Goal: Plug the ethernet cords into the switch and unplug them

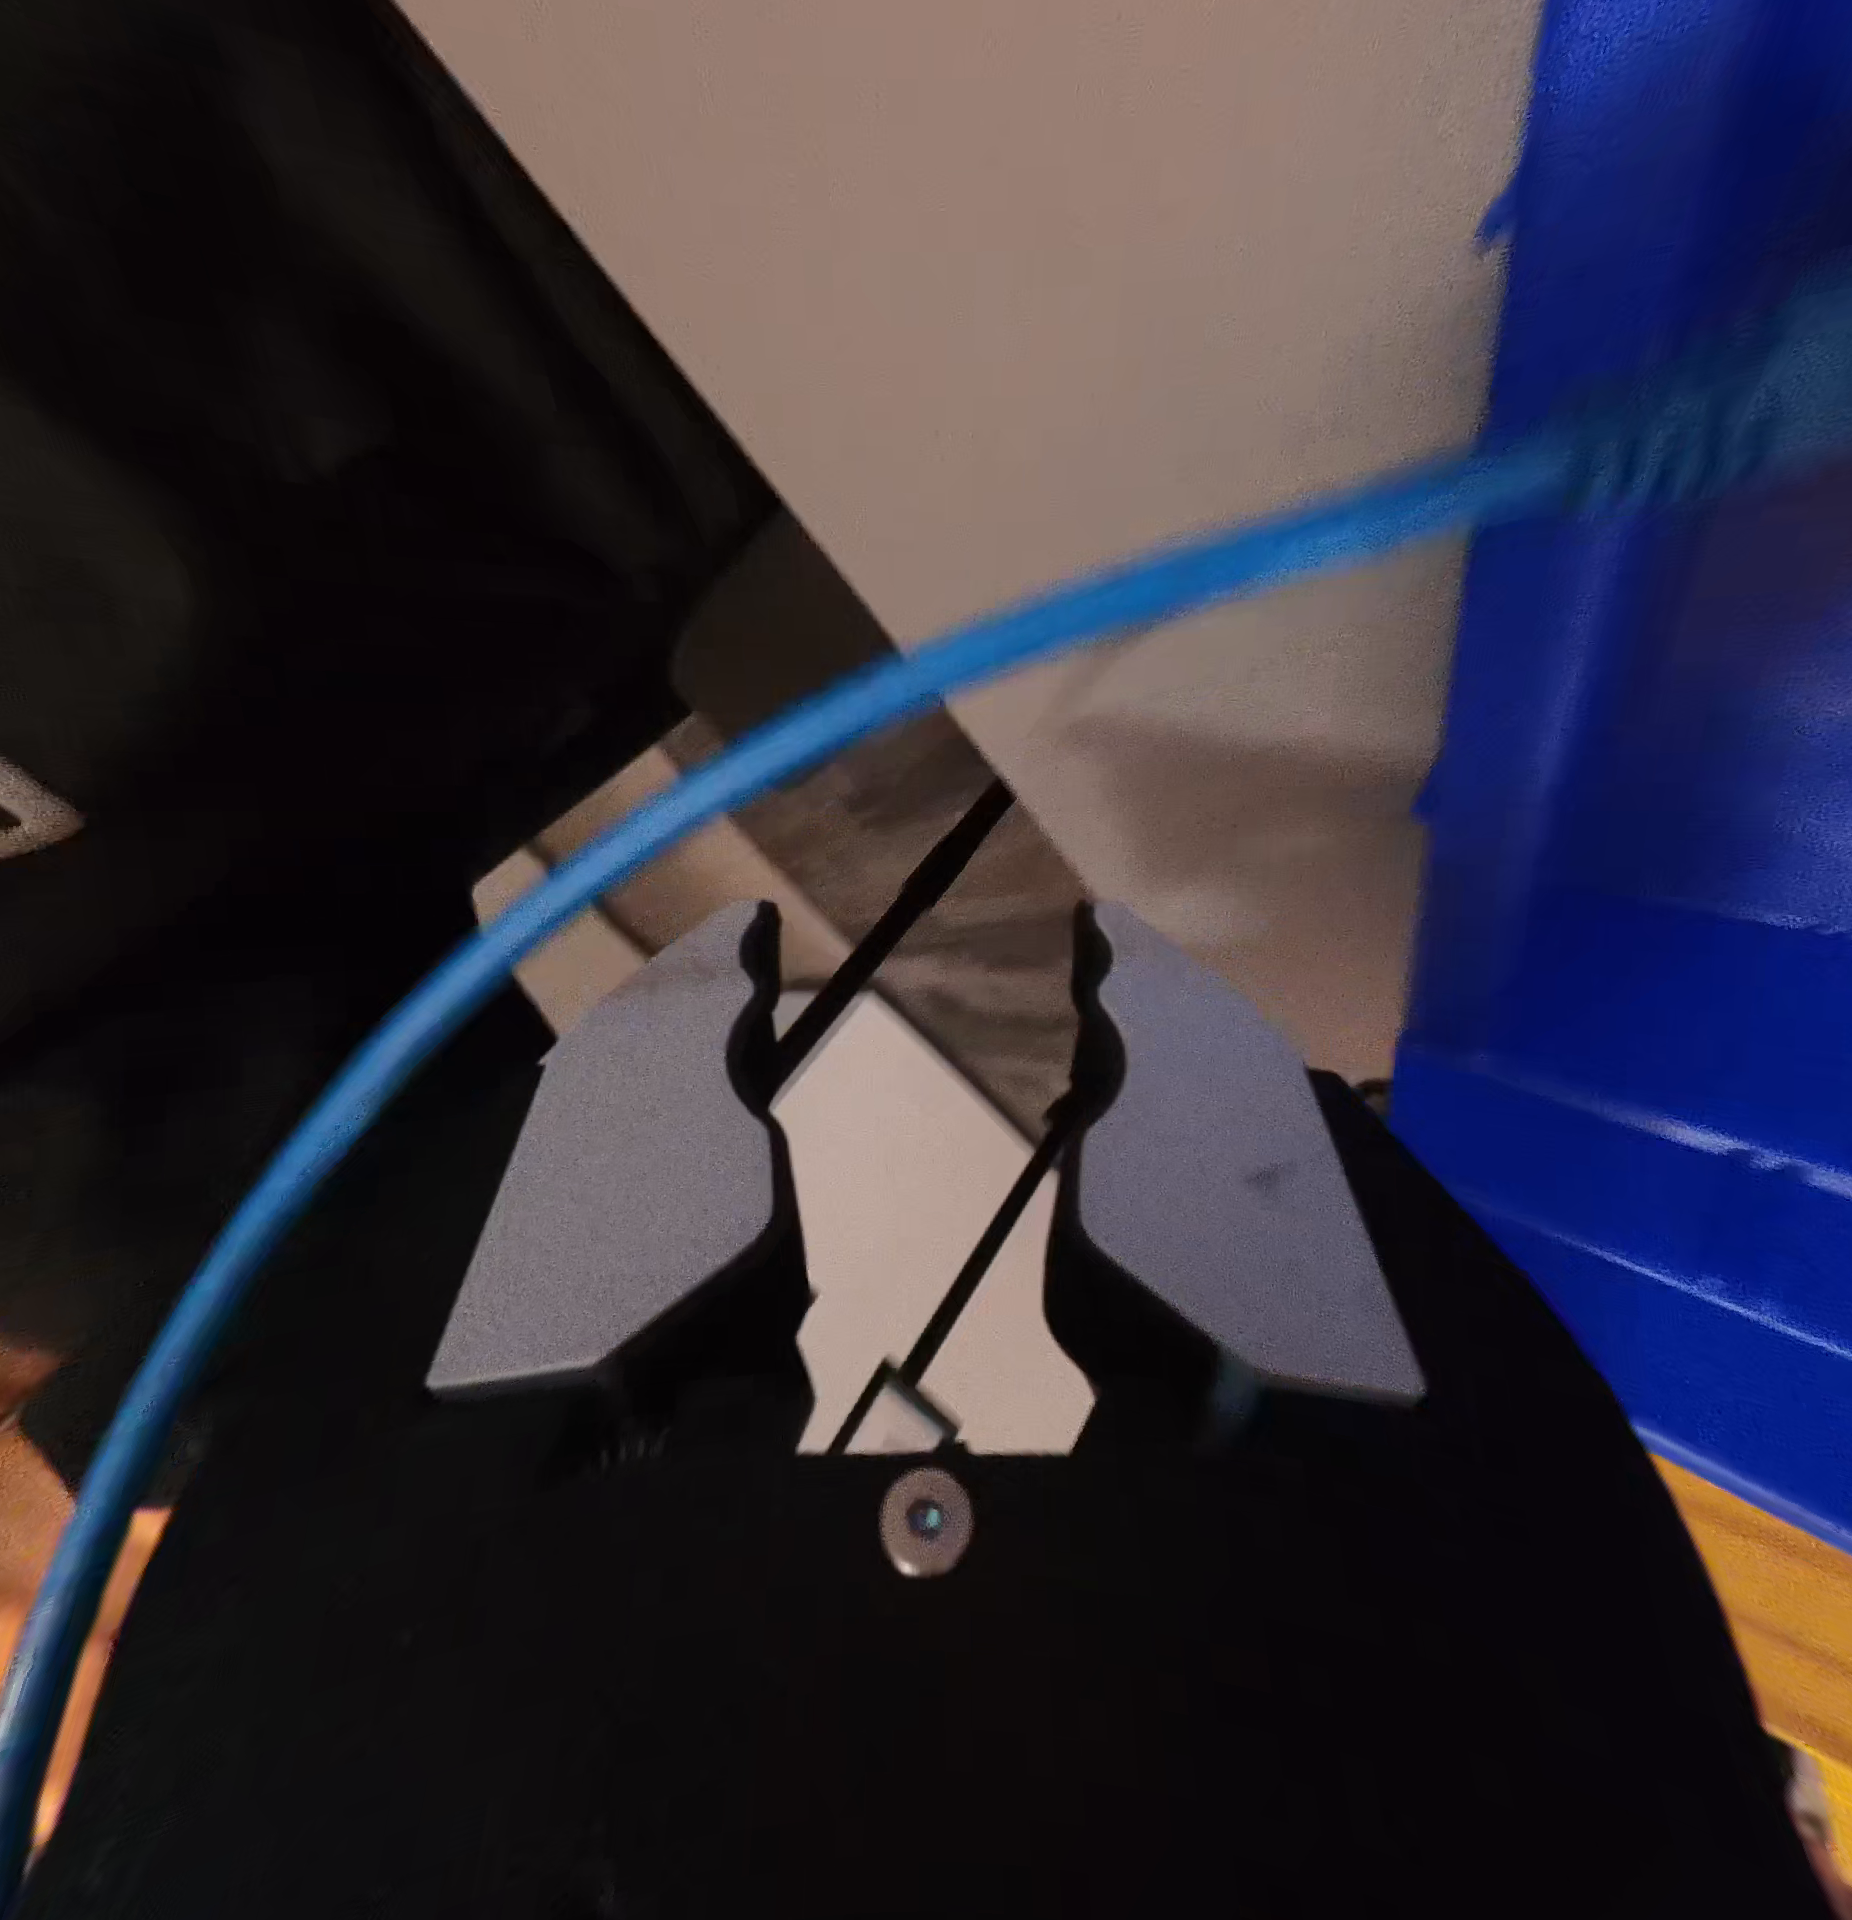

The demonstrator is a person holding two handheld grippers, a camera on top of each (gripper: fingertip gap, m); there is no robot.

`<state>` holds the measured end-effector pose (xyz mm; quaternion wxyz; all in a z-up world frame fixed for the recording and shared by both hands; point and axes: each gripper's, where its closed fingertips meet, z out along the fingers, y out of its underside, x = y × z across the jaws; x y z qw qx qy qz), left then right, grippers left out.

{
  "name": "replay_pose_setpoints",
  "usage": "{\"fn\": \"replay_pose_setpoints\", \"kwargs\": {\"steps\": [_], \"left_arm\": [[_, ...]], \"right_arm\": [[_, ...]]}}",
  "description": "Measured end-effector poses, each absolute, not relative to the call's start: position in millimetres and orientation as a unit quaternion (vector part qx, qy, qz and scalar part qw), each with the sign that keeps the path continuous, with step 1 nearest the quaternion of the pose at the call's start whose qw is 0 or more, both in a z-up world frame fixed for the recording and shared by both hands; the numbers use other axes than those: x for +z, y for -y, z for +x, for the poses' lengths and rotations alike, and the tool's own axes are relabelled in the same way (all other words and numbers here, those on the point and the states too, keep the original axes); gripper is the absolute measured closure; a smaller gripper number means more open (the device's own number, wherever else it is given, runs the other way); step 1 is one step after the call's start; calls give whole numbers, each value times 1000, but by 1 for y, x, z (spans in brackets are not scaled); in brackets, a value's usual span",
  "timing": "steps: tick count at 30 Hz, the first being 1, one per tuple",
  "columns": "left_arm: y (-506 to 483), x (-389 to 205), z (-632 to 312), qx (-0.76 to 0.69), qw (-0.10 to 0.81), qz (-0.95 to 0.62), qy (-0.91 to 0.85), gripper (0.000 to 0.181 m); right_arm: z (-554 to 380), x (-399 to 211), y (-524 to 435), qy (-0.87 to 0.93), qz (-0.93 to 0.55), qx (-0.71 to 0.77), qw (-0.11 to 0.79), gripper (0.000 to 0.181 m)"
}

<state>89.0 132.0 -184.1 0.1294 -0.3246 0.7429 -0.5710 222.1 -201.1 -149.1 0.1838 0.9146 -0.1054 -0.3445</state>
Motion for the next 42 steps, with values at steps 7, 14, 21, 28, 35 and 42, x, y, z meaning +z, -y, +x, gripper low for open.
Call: {"fn": "replay_pose_setpoints", "kwargs": {"steps": [7, 14, 21, 28, 35, 42], "left_arm": [[-132, -184, 89, -575, 119, -328, -740, 151], [-125, -190, 89, -565, 92, -326, -753, 151], [-124, -185, 85, -580, 90, -320, -744, 151], [-123, -186, 82, -579, 86, -323, -743, 151], [-121, -186, 80, -580, 80, -321, -744, 151], [-119, -191, 80, -571, 58, -328, -750, 151]], "right_arm": [[329, -150, 267, 265, 923, -89, 264, 162], [491, -30, 313, 195, 820, 396, 364, 116], [563, 19, 326, 86, 705, 544, 447, 95], [532, -81, 298, 274, 904, 291, 153, 97], [346, -109, 204, 77, 992, 73, -63, 91], [271, -149, 157, -11, 956, 256, -145, 91]]}}
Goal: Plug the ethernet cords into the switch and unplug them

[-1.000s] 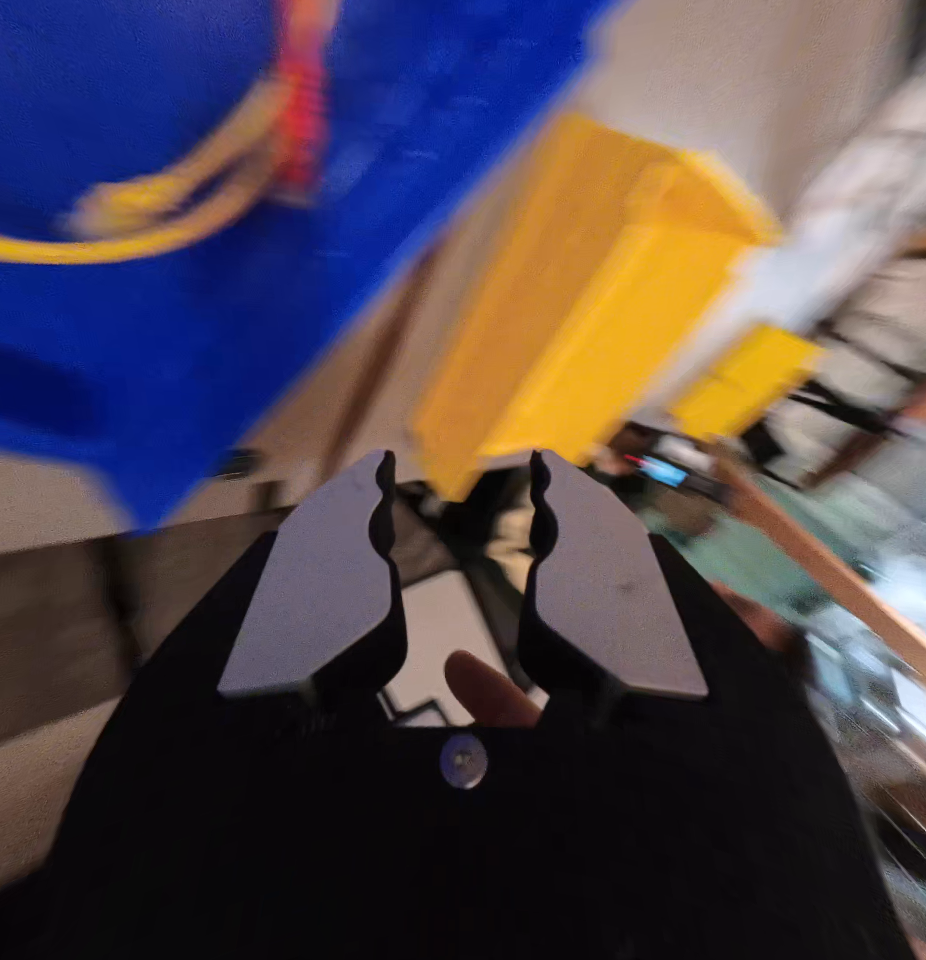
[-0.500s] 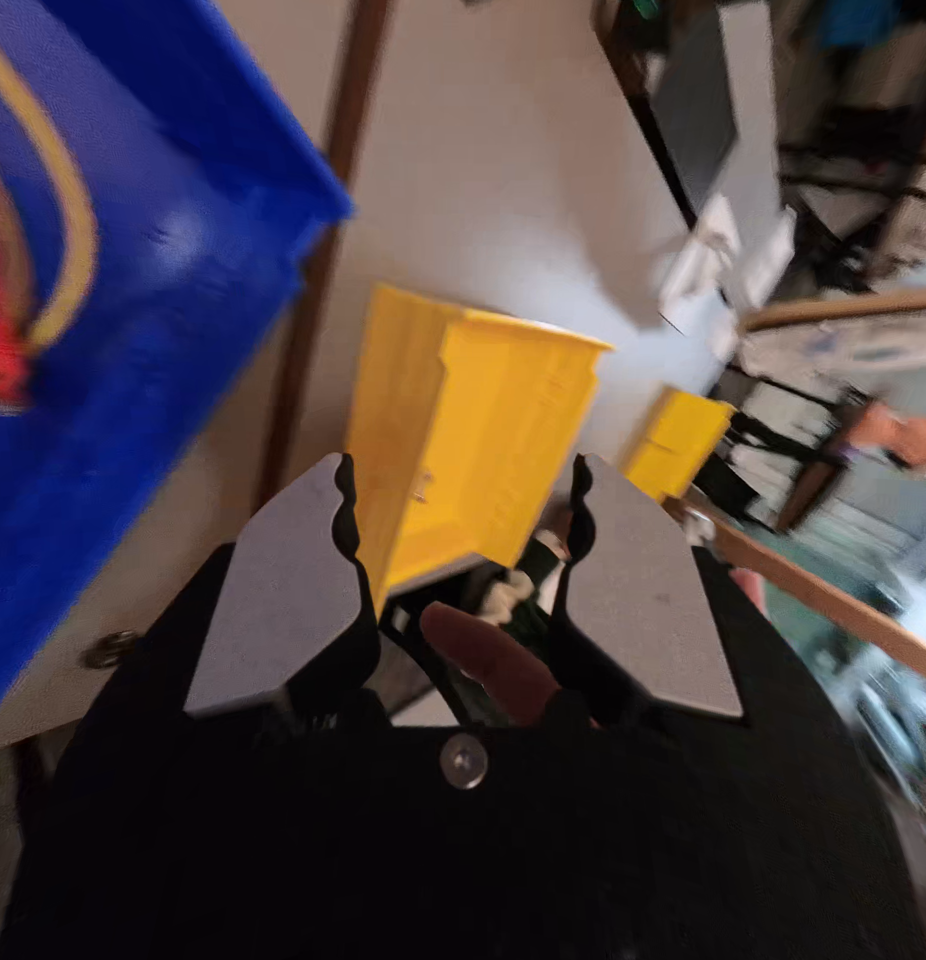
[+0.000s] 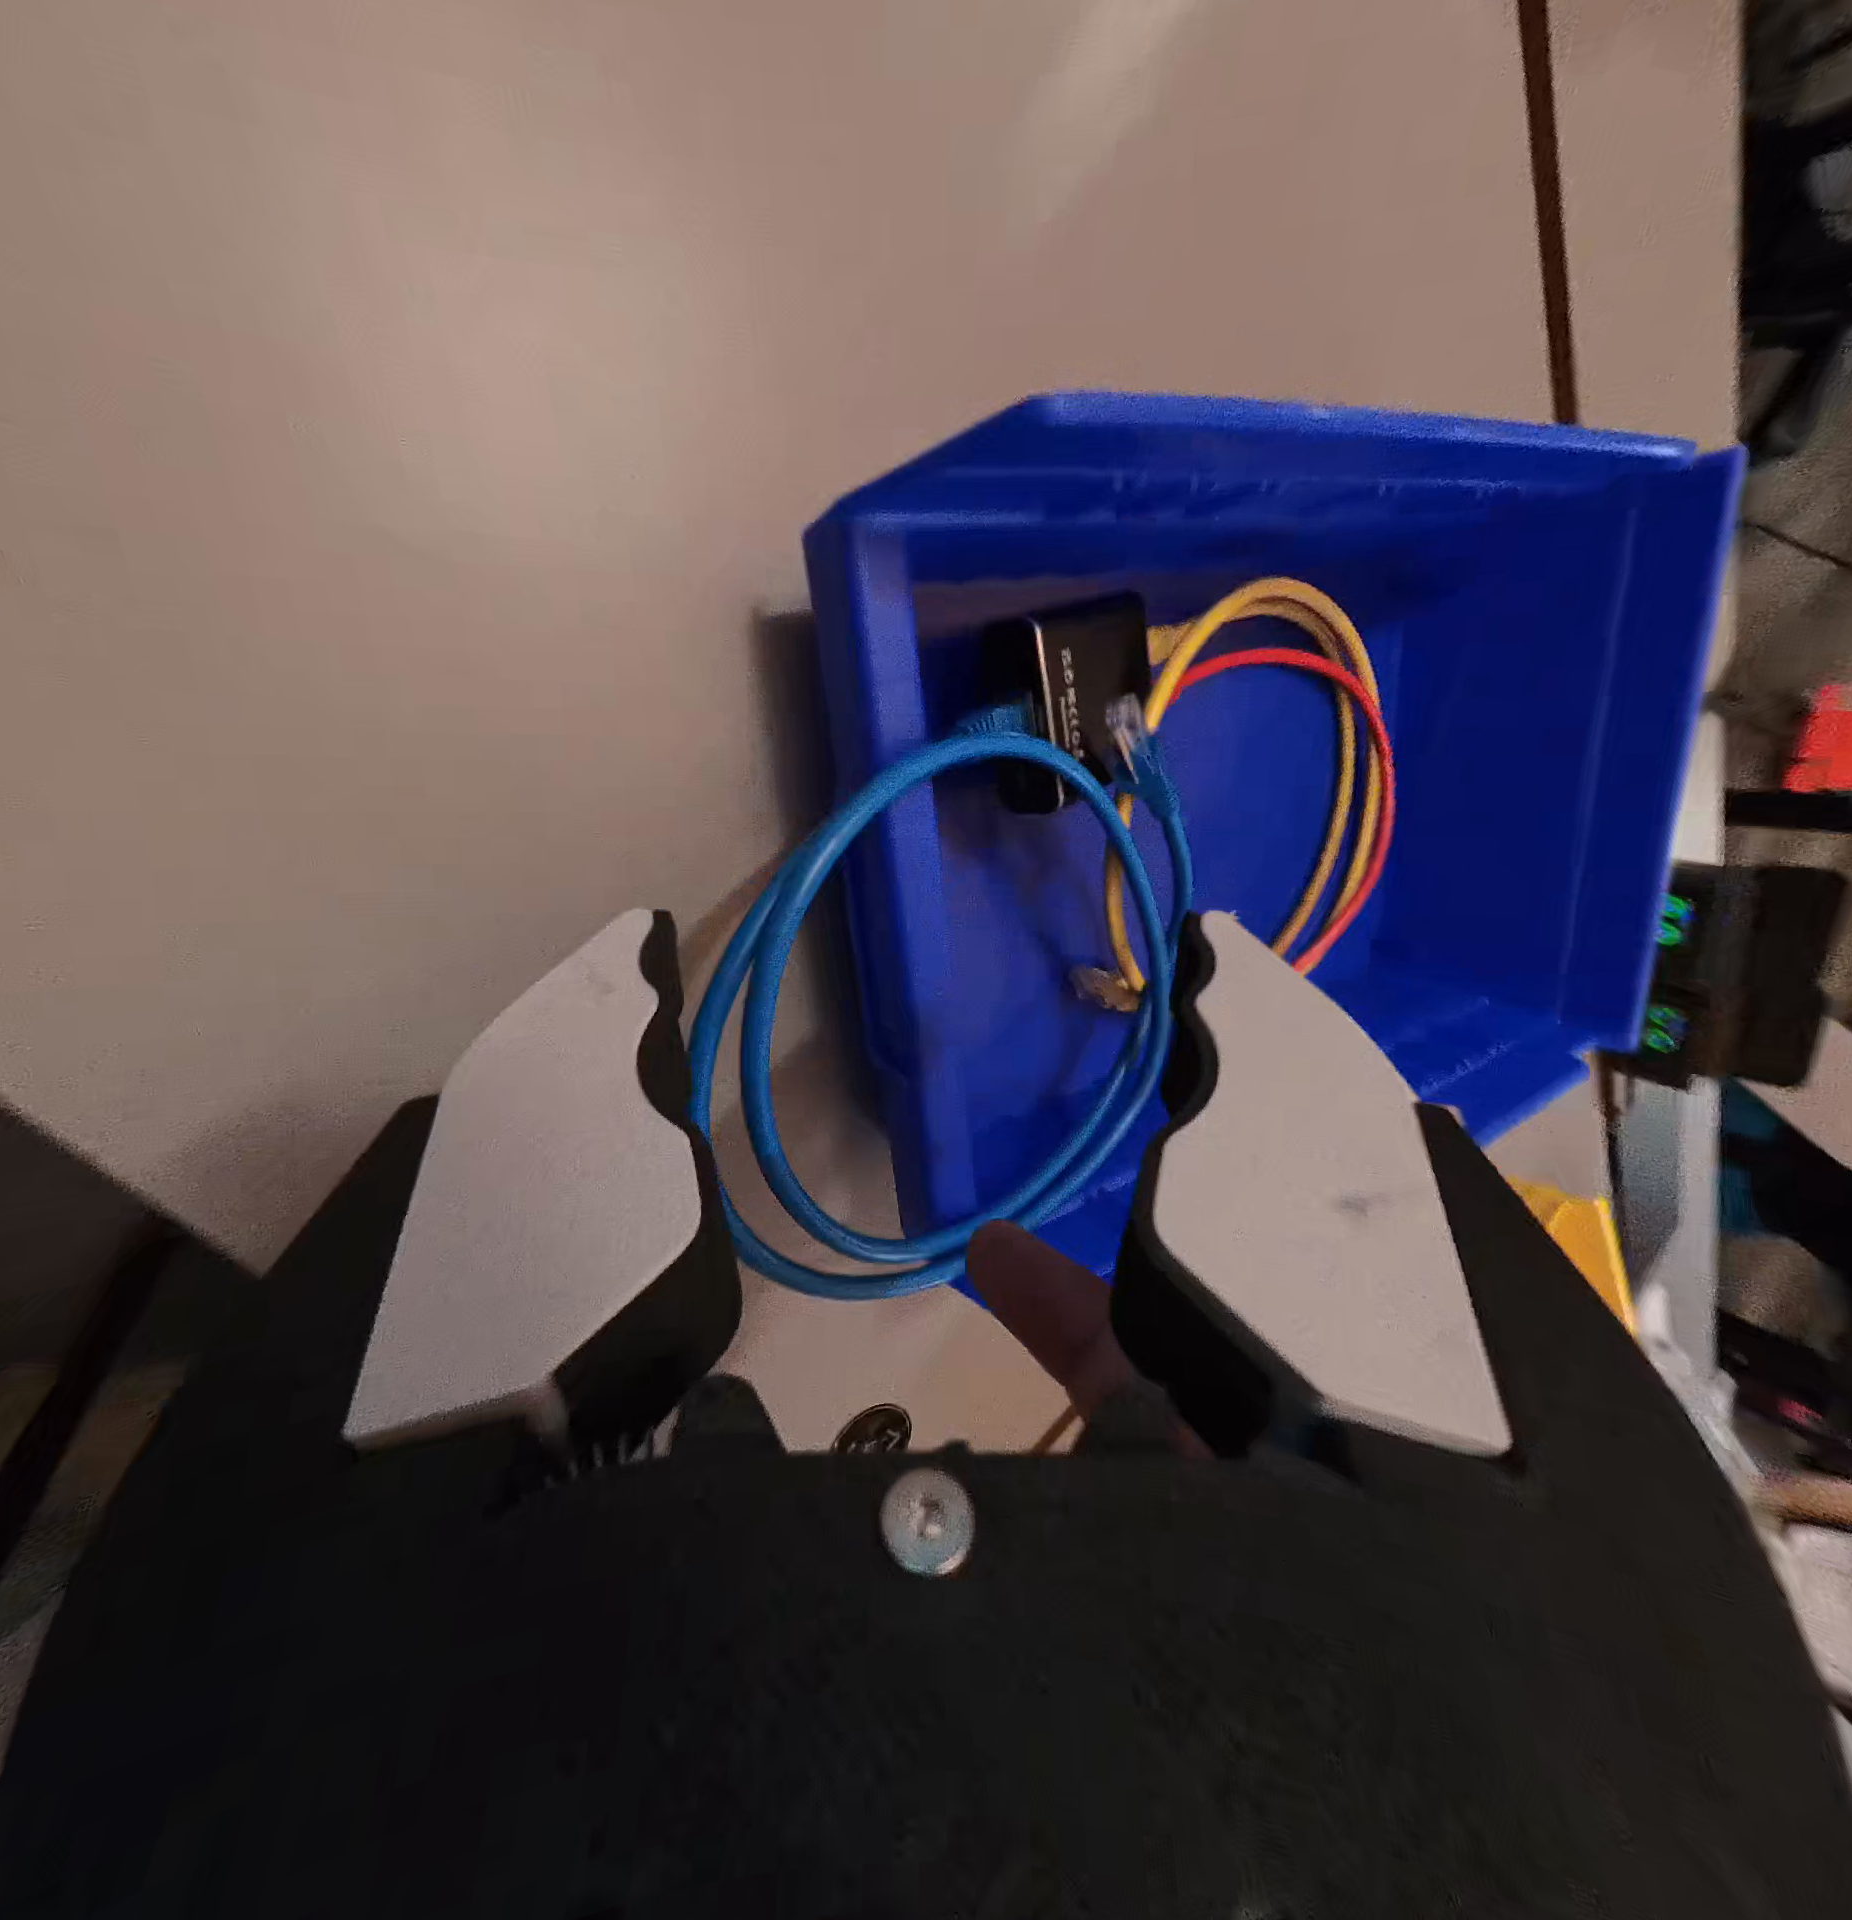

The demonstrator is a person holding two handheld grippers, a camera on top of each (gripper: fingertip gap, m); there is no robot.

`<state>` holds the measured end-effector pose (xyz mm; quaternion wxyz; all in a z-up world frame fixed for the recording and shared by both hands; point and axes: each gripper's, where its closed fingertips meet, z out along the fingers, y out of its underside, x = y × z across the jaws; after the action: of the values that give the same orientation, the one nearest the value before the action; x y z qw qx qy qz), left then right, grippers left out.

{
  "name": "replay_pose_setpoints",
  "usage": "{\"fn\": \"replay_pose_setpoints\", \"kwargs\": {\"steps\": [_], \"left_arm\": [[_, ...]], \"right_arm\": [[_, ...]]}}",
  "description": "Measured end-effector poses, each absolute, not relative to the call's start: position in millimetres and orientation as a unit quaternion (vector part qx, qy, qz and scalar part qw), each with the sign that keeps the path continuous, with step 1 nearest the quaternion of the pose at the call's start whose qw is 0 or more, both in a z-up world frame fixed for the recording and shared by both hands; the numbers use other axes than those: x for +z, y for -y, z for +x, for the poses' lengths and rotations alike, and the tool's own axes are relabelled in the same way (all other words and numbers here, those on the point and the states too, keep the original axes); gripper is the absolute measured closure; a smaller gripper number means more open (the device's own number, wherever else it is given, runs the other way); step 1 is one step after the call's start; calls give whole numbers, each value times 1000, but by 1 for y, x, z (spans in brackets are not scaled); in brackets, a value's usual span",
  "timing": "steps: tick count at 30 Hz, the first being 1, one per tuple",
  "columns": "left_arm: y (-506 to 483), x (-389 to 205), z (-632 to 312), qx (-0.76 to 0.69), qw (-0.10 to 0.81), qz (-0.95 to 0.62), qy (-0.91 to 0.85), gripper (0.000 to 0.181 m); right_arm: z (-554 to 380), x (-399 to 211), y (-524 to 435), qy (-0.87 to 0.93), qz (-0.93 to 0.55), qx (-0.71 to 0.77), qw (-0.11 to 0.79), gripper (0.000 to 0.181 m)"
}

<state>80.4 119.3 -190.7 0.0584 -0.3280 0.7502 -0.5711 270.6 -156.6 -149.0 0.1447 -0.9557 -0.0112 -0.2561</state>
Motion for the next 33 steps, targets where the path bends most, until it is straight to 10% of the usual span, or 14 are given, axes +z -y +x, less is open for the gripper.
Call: {"fn": "replay_pose_setpoints", "kwargs": {"steps": [9, 23, 28, 33], "left_arm": [[-110, -192, 78, -562, 76, -321, -758, 151], [-107, -187, 78, -536, 123, -309, -776, 151], [-139, -167, 72, -517, 189, -317, -772, 152], [-178, -138, 61, -528, 253, -336, -737, 152]], "right_arm": [[283, -179, 153, -37, -940, -279, 191, 132], [320, -157, 67, -292, -838, -257, 383, 92], [341, -185, 64, -314, -827, -320, 340, 145], [338, -183, 64, -363, -801, -323, 350, 157]]}}
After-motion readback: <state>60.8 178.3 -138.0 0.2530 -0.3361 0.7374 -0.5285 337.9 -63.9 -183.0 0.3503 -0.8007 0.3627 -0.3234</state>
